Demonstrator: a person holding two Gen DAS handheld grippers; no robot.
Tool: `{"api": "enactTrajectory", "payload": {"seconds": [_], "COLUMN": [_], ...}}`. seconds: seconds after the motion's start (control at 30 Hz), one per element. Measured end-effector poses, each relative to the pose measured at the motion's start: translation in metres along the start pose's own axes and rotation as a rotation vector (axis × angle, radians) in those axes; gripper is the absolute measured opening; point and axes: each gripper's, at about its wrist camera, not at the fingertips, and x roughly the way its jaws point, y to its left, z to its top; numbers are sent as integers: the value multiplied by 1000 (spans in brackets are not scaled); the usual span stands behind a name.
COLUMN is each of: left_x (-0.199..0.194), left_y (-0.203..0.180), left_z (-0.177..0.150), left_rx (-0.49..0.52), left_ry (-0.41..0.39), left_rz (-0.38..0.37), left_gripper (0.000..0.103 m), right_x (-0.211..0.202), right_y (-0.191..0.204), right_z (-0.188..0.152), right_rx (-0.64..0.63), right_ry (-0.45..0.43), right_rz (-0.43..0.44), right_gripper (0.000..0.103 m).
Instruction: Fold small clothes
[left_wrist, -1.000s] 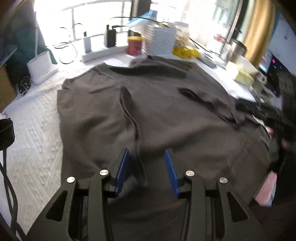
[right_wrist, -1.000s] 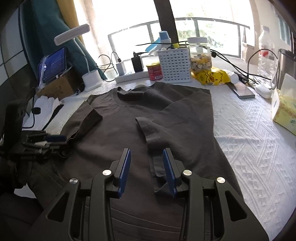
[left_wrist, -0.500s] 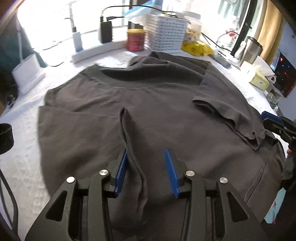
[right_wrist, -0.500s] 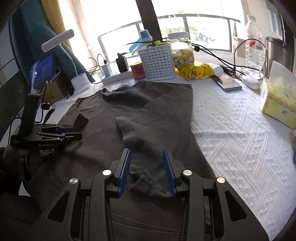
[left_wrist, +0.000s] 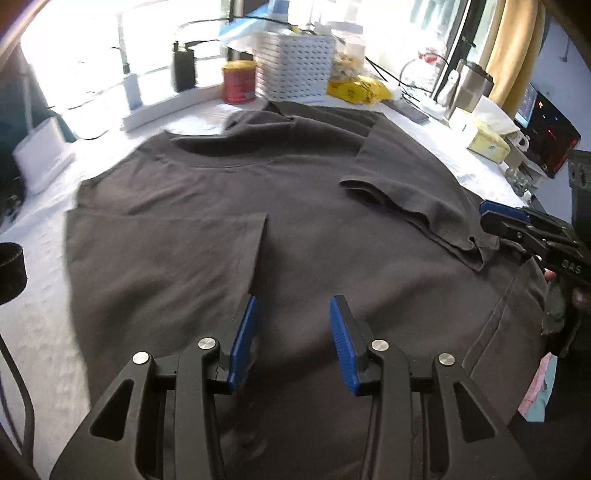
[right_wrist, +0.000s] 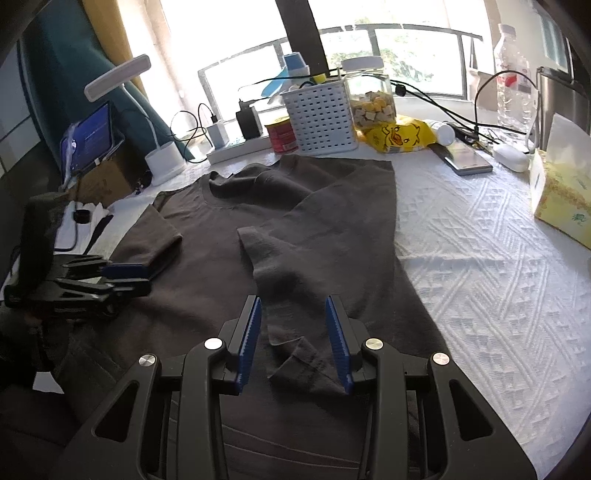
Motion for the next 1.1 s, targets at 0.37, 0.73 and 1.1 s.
{"api": "enactTrajectory", "payload": {"seconds": [0.37,0.73,1.1], "left_x": [-25,-26,-50], "left_y": [15,-3,-12], "left_z": [-37,-65,-83], "left_rx": [-83,-49,-40], "left_ry": [-38,-23,-85], "left_rz": [-2,-38,-10], "left_gripper": [40,40,40], "right_x": [3,-15,-44], "right_y": [29,44,57], "right_z": [-3,-18,-39], "right_rx": [-49,-69,-79], "right_ry": [2,-7,-48], "right_rz": [34,8,-13], "right_gripper": [38,38,38]}}
